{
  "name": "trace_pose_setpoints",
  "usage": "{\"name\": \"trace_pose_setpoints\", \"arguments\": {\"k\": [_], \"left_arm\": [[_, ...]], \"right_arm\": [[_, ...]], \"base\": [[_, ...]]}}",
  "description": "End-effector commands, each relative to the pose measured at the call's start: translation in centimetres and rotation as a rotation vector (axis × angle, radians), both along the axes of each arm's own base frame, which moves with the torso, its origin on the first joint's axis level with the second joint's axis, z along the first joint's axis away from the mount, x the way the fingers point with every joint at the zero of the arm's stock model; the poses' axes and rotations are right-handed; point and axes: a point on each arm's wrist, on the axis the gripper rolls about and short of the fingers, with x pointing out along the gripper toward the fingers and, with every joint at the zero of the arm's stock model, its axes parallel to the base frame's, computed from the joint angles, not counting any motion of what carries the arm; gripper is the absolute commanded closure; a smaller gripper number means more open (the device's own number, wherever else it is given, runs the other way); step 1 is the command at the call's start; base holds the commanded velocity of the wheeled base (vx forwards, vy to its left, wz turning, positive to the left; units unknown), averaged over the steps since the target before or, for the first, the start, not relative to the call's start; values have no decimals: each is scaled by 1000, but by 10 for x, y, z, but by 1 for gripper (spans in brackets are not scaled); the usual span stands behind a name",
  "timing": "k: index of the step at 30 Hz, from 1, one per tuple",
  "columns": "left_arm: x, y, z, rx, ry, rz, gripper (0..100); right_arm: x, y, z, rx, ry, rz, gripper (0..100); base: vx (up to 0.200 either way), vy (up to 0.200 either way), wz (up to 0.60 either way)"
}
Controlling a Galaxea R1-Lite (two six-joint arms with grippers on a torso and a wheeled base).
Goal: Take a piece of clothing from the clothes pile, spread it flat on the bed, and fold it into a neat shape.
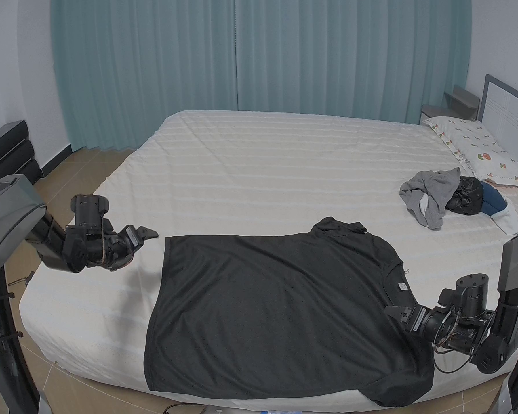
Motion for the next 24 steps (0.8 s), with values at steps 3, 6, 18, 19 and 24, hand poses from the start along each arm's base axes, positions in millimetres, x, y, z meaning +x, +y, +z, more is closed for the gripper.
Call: {"name": "trace_pose_setpoints", "arguments": {"k": [3, 6, 18, 19, 24], "left_arm": [[70, -44, -36, -48, 20, -43, 0], [93, -51, -46, -43, -15, -18, 0], [124, -44, -63, 17, -75, 122, 0], [124, -45, -62, 18, -82, 124, 0], [125, -47, -63, 21, -87, 124, 0]], "right_arm": [[5, -1, -3, 7, 0, -6, 0], [5, 0, -6, 8, 11, -1, 0], [6, 1, -10, 5, 28, 6, 0], [6, 1, -10, 5, 29, 6, 0], [7, 1, -13, 3, 37, 6, 0]], "base": [[0, 0, 0], [0, 0, 0], [0, 0, 0], [0, 0, 0], [0, 0, 0]]}}
